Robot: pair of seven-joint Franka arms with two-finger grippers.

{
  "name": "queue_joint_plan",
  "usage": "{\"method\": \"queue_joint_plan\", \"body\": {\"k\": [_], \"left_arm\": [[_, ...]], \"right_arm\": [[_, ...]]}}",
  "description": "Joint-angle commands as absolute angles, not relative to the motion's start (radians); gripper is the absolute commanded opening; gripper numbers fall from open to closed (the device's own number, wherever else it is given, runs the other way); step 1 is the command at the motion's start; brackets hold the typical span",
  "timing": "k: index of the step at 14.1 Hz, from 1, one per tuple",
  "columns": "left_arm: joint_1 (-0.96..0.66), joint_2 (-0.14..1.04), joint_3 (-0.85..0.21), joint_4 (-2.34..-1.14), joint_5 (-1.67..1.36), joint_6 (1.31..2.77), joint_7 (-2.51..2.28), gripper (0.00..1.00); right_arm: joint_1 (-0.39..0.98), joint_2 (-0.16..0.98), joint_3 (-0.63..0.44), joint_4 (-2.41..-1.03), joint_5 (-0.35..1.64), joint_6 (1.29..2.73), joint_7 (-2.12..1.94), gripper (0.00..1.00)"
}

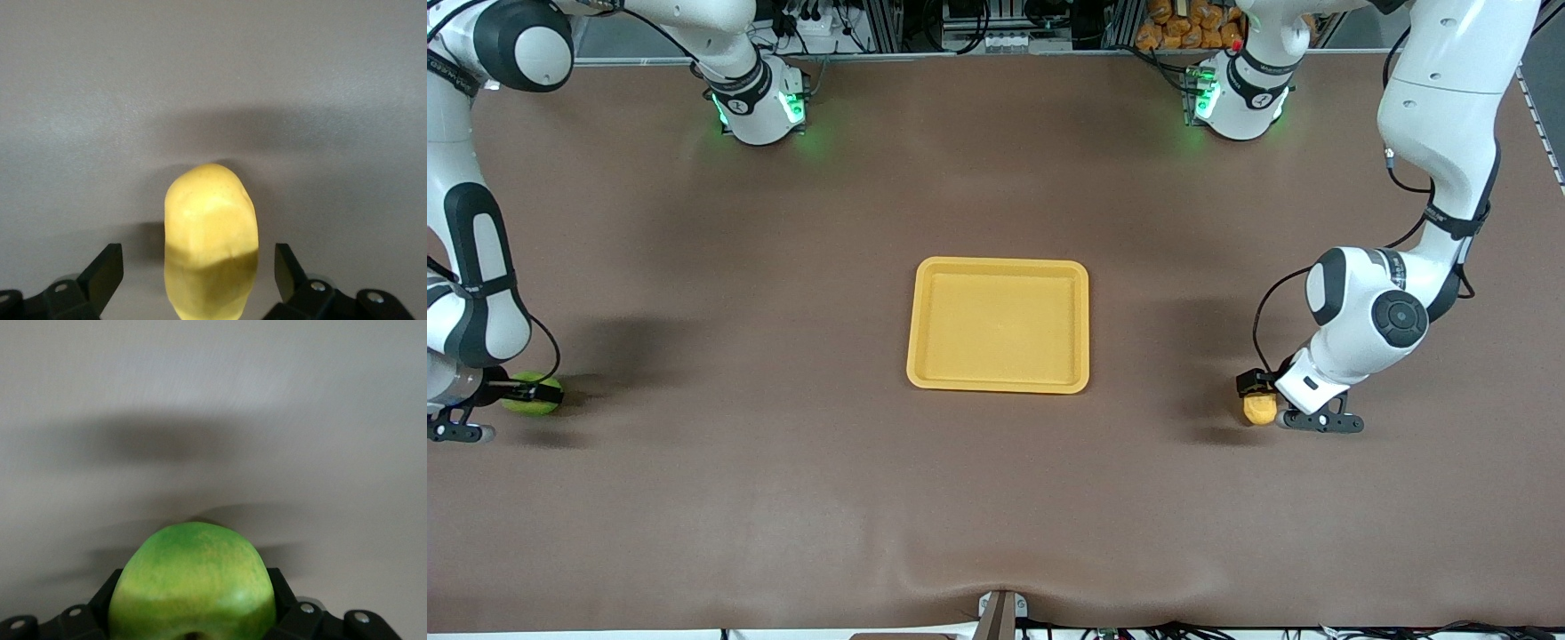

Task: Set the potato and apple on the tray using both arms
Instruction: 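Close the left gripper on the potato while the right gripper grips the apple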

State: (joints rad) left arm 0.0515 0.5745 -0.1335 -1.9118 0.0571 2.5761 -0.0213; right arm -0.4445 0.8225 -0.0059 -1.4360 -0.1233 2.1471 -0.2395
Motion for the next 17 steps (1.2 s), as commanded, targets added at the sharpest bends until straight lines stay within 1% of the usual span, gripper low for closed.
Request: {"method": "queue_joint_plan", "body": {"k": [1, 2, 3, 4, 6, 9, 14, 17], "left_arm": [[0.051, 0.584, -0.135, -1.901, 0.074, 2.583, -0.046, 0.63], [0.049, 0.586, -0.135, -1.898, 0.074, 2.583, -0.045, 0.30], [0.046, 0.595, -0.135, -1.896, 0.074, 2.583, -0.044, 0.10], [0.041, 0.595, -0.133, -1.894, 0.074, 2.583, -0.044, 0.00], [0.043, 0.583, -0.135, -1.894, 0.074, 2.583, -0.046, 0.00], [0.049, 0.529, -0.133, -1.896, 0.074, 2.565, -0.048, 0.00], [0.055, 0.420, -0.133, -1.876, 0.074, 2.390, -0.052, 0.00], [0.052, 0.364, -0.135, -1.852, 0.074, 2.283, -0.096, 0.00]], "right_arm": [[-0.431, 0.828, 0.005, -1.362, -0.132, 2.025, -0.184, 0.00], [-0.428, 0.827, 0.009, -1.353, -0.129, 1.998, -0.184, 0.00], [-0.429, 0.827, 0.009, -1.347, -0.124, 1.991, -0.184, 0.00], [-0.430, 0.827, 0.011, -1.338, -0.124, 1.991, -0.184, 0.00], [-0.426, 0.825, 0.015, -1.318, -0.123, 1.990, -0.186, 0.00], [-0.426, 0.807, 0.031, -1.316, -0.098, 1.958, -0.184, 0.00], [-0.434, 0.795, 0.034, -1.316, -0.060, 1.893, -0.184, 0.00], [-0.422, 0.773, 0.034, -1.316, -0.002, 1.861, -0.183, 0.00]]}}
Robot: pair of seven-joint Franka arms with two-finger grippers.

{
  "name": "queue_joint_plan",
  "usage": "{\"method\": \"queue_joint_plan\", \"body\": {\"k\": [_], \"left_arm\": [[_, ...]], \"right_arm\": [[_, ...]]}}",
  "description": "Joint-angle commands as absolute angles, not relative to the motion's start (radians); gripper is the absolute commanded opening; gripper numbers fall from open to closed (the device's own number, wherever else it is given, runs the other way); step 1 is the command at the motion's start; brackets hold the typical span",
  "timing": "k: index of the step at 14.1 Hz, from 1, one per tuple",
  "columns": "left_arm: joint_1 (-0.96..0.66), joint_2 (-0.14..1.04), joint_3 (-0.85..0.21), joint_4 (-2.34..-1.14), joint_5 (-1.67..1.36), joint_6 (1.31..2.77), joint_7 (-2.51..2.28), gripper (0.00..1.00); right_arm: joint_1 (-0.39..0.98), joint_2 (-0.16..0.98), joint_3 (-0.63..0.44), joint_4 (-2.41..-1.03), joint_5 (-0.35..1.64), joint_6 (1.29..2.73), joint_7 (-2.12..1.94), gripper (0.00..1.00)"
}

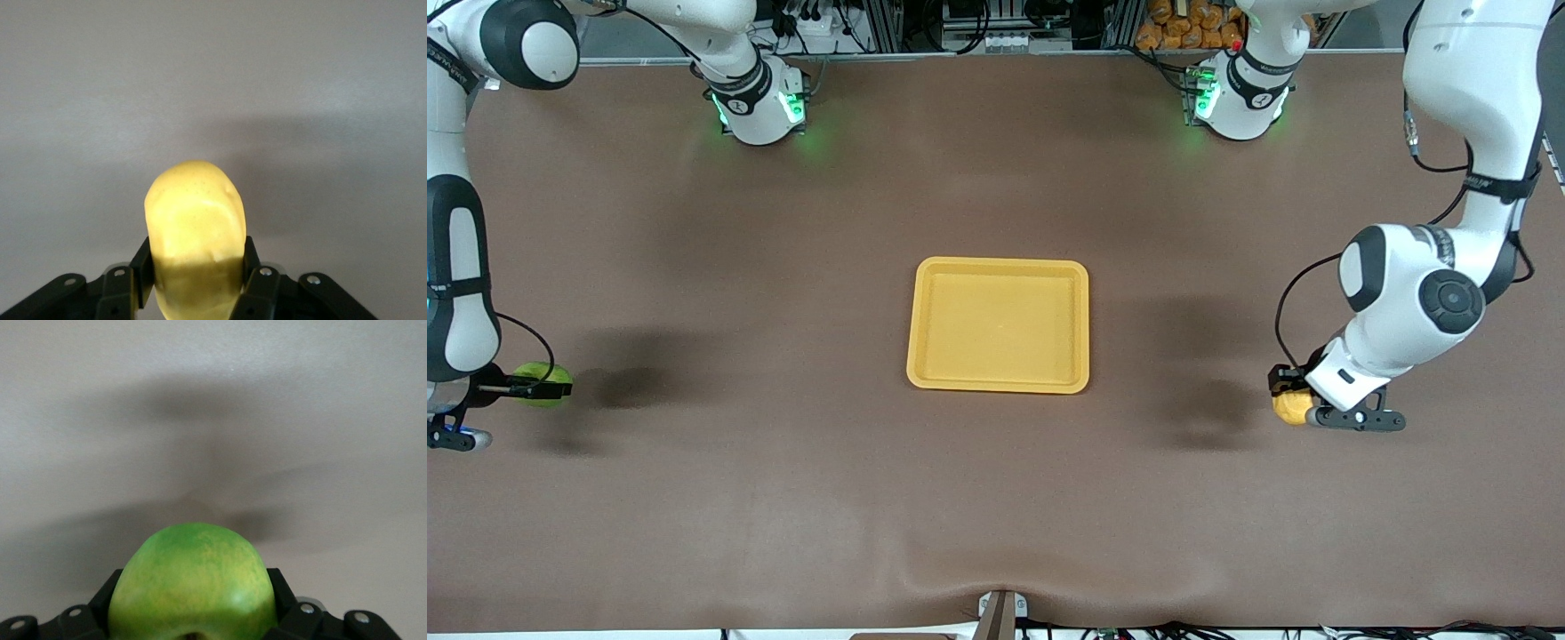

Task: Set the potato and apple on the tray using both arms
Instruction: 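Carry the potato to the tray while the right gripper lifts the apple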

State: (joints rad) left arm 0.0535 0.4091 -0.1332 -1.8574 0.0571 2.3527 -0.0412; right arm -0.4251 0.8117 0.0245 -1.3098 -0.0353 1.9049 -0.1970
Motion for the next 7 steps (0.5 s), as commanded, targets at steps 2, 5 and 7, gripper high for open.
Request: {"method": "queue_joint_plan", "body": {"k": [2, 5, 7], "left_arm": [[0.043, 0.328, -0.152, -1.845, 0.074, 2.223, -0.179, 0.00], [0.041, 0.287, -0.225, -1.845, 0.074, 2.183, -0.314, 0.00], [0.040, 0.273, -0.296, -1.845, 0.074, 2.183, -0.434, 0.00]], "right_arm": [[-0.413, 0.755, 0.032, -1.315, 0.040, 1.798, -0.166, 0.00], [-0.391, 0.727, 0.040, -1.305, 0.051, 1.772, -0.158, 0.00], [-0.390, 0.715, 0.084, -1.305, 0.051, 1.660, -0.153, 0.00]]}}
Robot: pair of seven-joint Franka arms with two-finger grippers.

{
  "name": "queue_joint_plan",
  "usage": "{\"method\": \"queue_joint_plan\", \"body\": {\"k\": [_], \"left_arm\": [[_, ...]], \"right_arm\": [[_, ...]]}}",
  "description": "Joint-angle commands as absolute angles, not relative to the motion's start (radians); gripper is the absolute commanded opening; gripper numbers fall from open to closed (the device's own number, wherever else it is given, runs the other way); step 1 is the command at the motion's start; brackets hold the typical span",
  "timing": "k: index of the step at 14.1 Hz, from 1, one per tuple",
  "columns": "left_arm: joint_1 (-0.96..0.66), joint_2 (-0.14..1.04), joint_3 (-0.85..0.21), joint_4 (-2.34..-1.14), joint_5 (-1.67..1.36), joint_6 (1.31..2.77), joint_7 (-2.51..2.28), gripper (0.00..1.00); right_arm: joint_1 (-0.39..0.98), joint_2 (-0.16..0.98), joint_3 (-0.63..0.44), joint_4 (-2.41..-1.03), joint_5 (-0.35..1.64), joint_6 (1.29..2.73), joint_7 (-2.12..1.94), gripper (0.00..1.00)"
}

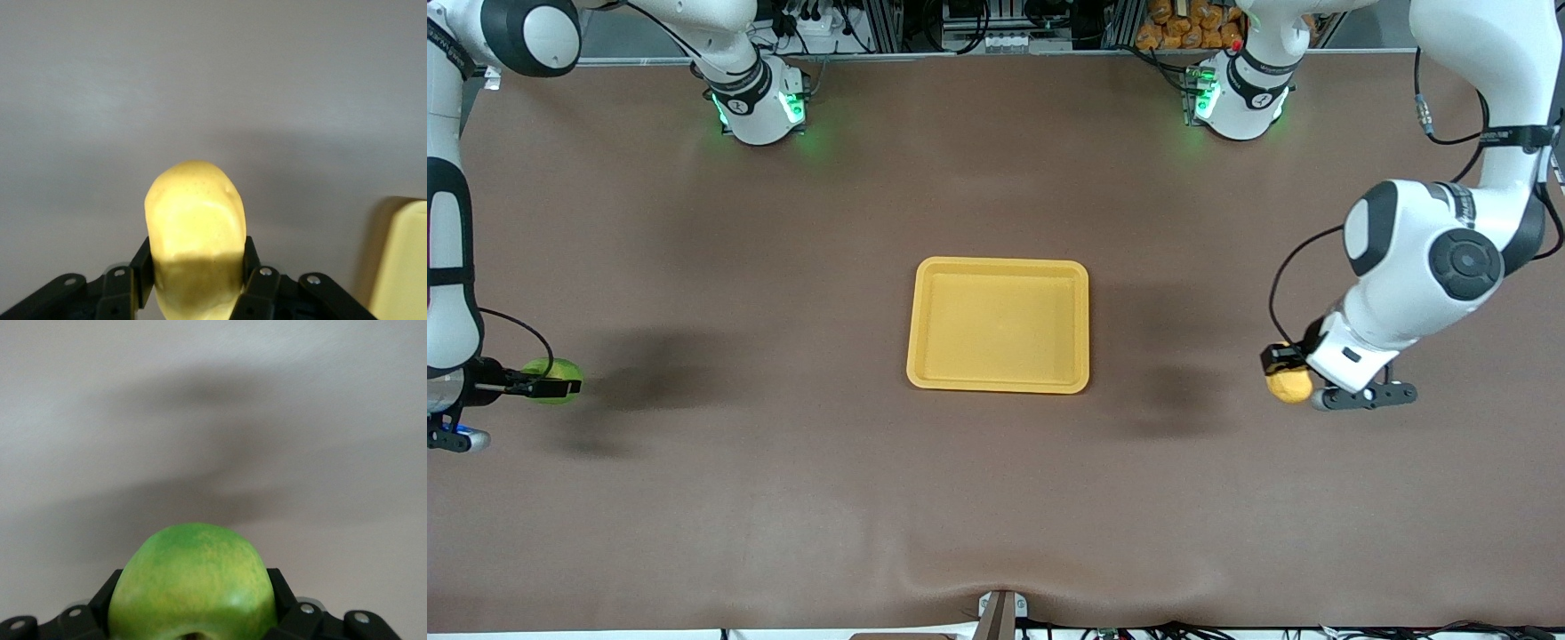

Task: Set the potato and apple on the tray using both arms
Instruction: 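Carry the potato to the tray while the right gripper lifts the apple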

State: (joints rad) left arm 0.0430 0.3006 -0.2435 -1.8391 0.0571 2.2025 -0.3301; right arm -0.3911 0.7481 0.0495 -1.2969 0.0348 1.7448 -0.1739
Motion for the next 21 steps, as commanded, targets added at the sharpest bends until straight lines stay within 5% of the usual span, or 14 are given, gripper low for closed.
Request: {"method": "queue_joint_plan", "body": {"k": [1, 5, 12, 21], "left_arm": [[0.037, 0.273, -0.333, -1.845, 0.075, 2.181, -0.487, 0.00], [-0.092, 0.291, -0.397, -1.829, 0.133, 2.181, -0.731, 0.00], [-0.359, 0.530, -0.396, -1.648, 0.386, 2.181, -1.083, 0.00], [-0.459, 0.712, -0.382, -1.591, 0.548, 2.148, -1.106, 0.00]], "right_arm": [[-0.385, 0.698, 0.097, -1.305, 0.049, 1.620, -0.147, 0.00], [-0.350, 0.651, 0.100, -1.315, 0.063, 1.606, -0.037, 0.00], [-0.305, 0.585, 0.100, -1.341, 0.167, 1.546, 0.133, 0.00], [-0.175, 0.428, 0.098, -1.587, 0.219, 1.692, 0.352, 0.00]]}}
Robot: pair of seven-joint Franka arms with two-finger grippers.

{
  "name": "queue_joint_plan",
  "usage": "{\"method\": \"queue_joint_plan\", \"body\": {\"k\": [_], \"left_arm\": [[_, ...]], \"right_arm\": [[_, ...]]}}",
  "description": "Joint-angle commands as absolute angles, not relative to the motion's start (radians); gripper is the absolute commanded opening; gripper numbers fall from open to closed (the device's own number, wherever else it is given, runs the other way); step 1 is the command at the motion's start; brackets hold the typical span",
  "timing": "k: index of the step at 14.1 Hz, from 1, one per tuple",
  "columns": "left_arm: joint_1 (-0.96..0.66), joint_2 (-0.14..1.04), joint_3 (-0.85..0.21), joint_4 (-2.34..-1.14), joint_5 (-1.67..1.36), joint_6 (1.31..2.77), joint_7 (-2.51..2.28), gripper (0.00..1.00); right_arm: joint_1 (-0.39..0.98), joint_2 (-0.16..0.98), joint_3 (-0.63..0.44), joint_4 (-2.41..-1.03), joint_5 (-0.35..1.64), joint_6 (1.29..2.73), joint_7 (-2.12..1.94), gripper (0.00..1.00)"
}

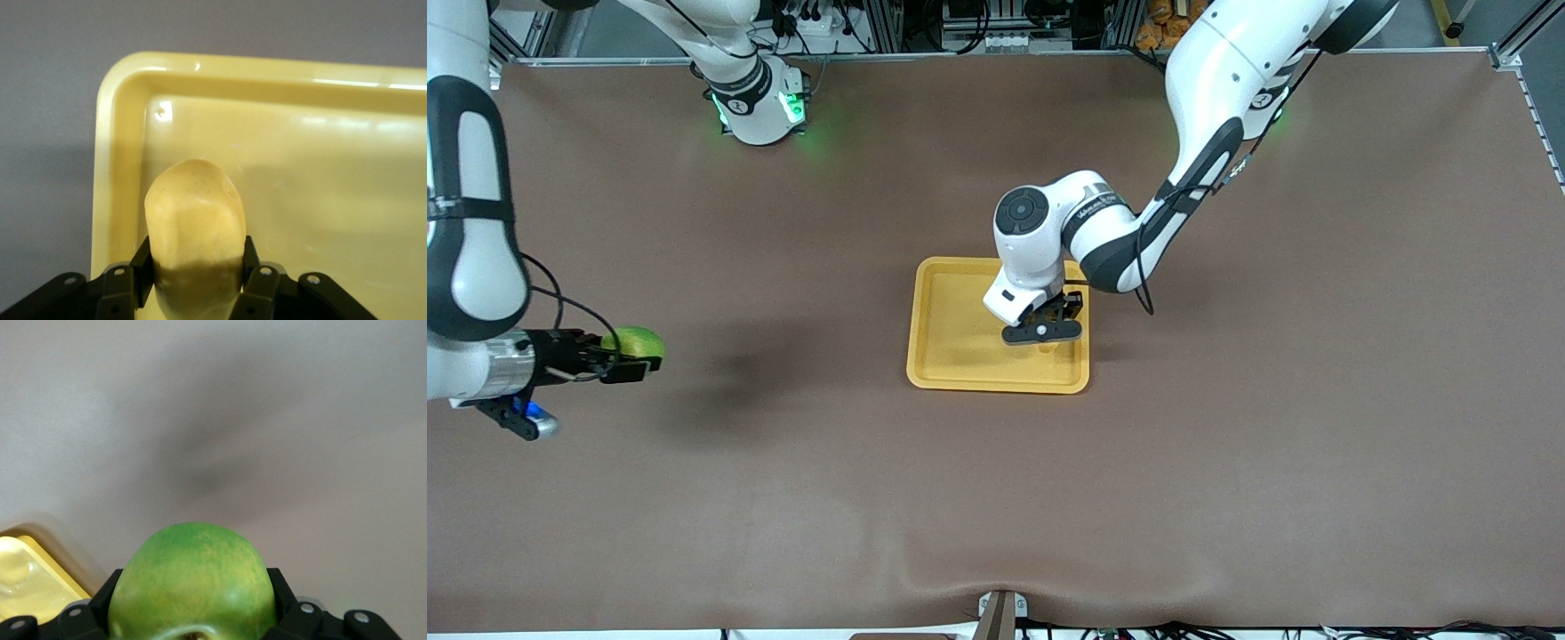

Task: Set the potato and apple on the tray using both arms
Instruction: 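Carry the potato to the tray while the right gripper lifts the apple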

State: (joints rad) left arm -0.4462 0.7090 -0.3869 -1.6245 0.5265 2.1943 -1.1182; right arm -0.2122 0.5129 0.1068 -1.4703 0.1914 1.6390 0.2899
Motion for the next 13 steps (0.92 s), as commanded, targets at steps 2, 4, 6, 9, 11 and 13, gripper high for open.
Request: {"method": "queue_joint_plan", "body": {"k": [2, 4, 6, 9, 11, 13], "left_arm": [[-0.457, 0.710, -0.382, -1.592, 0.548, 2.114, -1.065, 0.00], [-0.456, 0.706, -0.382, -1.591, 0.548, 2.082, -1.029, 0.00], [-0.457, 0.707, -0.382, -1.591, 0.548, 2.072, -1.025, 0.00], [-0.457, 0.710, -0.382, -1.595, 0.537, 2.068, -1.028, 0.52], [-0.453, 0.710, -0.382, -1.592, 0.538, 2.051, -1.025, 0.92], [-0.456, 0.709, -0.382, -1.592, 0.535, 2.049, -1.035, 1.00]], "right_arm": [[-0.129, 0.417, 0.098, -1.608, 0.219, 1.710, 0.408, 0.00], [-0.106, 0.419, 0.098, -1.609, 0.224, 1.730, 0.440, 0.00], [-0.074, 0.416, 0.098, -1.609, 0.233, 1.740, 0.504, 0.00], [-0.028, 0.410, 0.098, -1.621, 0.236, 1.750, 0.569, 0.00], [0.007, 0.397, 0.098, -1.653, 0.236, 1.798, 0.622, 0.00], [0.061, 0.399, 0.098, -1.660, 0.236, 1.828, 0.696, 0.00]]}}
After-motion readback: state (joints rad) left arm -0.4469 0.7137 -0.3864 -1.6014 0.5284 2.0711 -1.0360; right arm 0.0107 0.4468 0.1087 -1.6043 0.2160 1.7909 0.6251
